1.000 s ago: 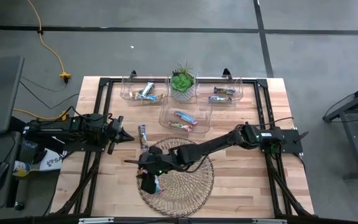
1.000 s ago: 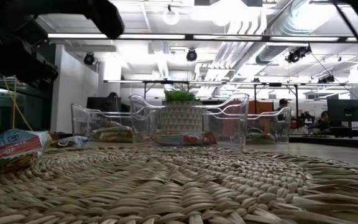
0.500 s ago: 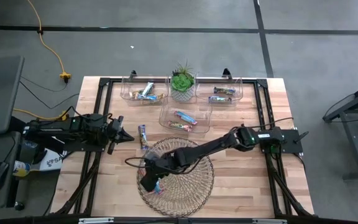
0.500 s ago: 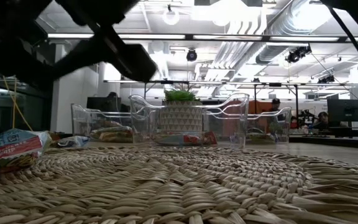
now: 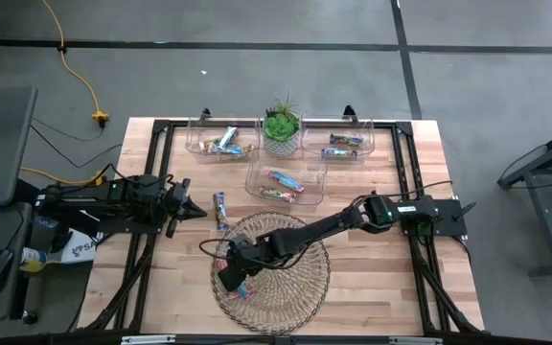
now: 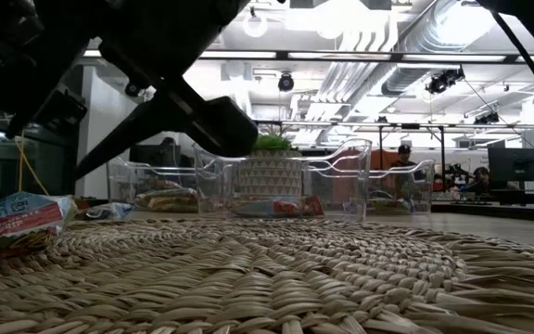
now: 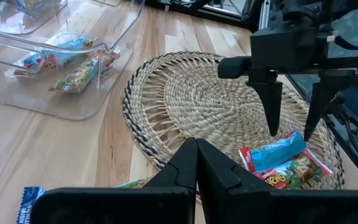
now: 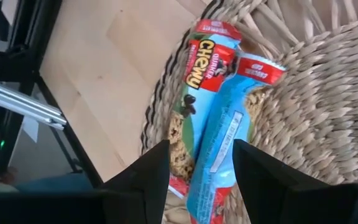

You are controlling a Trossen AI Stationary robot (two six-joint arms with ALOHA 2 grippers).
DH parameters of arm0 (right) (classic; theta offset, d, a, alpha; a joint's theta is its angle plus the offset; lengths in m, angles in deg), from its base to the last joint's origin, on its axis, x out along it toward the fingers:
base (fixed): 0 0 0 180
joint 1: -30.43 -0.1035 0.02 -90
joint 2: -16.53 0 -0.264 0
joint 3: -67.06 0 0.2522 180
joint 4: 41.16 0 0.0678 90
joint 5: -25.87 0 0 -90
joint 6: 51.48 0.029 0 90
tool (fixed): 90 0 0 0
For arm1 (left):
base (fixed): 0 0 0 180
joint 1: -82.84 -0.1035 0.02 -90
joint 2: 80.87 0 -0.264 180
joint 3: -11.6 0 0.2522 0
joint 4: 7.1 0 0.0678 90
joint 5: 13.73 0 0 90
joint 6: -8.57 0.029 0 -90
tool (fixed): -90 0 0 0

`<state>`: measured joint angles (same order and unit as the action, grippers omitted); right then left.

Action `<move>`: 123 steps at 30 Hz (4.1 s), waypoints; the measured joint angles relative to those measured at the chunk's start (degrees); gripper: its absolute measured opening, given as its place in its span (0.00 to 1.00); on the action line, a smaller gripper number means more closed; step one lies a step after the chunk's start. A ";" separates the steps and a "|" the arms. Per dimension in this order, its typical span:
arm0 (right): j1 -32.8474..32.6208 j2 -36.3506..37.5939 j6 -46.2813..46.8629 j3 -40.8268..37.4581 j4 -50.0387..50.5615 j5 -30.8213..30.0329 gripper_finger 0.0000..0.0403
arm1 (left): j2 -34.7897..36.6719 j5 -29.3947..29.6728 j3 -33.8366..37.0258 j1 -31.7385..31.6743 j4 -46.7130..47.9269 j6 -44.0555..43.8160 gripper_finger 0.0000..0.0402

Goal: Pick and place Granola Bars by type
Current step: Put the red granola bar into the bottom transparent bin

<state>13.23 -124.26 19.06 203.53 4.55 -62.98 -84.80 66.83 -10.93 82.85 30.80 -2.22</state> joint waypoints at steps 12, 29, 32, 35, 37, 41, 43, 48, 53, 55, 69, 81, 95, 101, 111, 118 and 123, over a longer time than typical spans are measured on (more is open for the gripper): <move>1.13 -1.52 1.01 0.04 -0.13 0.84 0.39 | 0.00 0.07 0.01 0.00 0.02 0.00 0.00; 1.44 -3.04 0.33 0.02 -1.57 0.85 0.39 | -0.02 0.05 0.00 0.00 0.02 0.00 0.00; 1.83 -3.04 0.09 0.02 -1.91 0.94 0.39 | -0.02 0.05 0.00 0.00 0.00 0.00 0.00; 2.24 -3.53 -0.02 0.02 -2.49 1.97 0.39 | -0.02 0.03 -0.01 0.00 0.00 0.00 0.00; 2.35 -4.27 -0.01 0.02 -3.83 2.55 0.39 | -0.02 0.04 0.00 0.00 0.03 0.00 0.00; 2.42 -4.89 0.03 0.11 -4.44 3.80 0.38 | -0.02 0.03 -0.01 0.00 0.04 0.00 0.00; 2.39 -5.03 -0.02 0.11 -4.68 4.25 0.36 | -0.02 0.03 0.01 0.00 0.02 0.00 0.00; 2.50 -5.05 -0.32 0.11 -4.44 4.18 0.30 | -0.02 0.01 -0.01 0.00 0.04 0.00 0.00; 2.66 -5.07 -0.45 0.11 -4.38 4.75 0.26 | -0.02 0.01 0.01 0.00 0.02 0.00 0.00; 2.70 -5.09 -0.48 0.11 -4.42 4.80 0.24 | -0.02 0.01 -0.01 0.00 0.02 0.00 0.00; 2.96 -5.25 -0.50 0.23 -7.64 5.32 0.18 | -0.02 0.01 0.00 0.00 0.02 0.00 0.00; 3.89 -2.07 -1.80 0.61 -8.25 3.73 0.18 | -0.02 0.01 0.01 0.00 0.01 0.00 0.00; 5.57 7.77 -10.20 0.66 -9.51 -5.43 0.18 | -0.02 0.03 0.00 0.00 0.03 0.00 0.00; 6.03 13.02 -17.60 0.68 -10.17 -11.86 0.18 | -0.02 0.03 -0.01 0.00 -0.02 0.00 0.00; 6.87 19.09 -32.64 0.68 -18.55 -18.71 0.18 | -0.02 -0.01 -0.01 0.00 -0.02 0.00 0.00; 6.13 21.83 -45.46 0.66 -20.37 -20.34 0.18 | -0.02 -0.03 0.00 0.00 0.07 0.00 0.00; 5.12 24.58 -49.07 0.66 -16.88 -24.22 0.18 | -0.02 0.01 -0.01 0.00 0.04 0.00 0.00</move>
<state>18.34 -99.68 -30.01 204.19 -12.34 -87.21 -84.82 66.84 -10.94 82.85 30.85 -2.22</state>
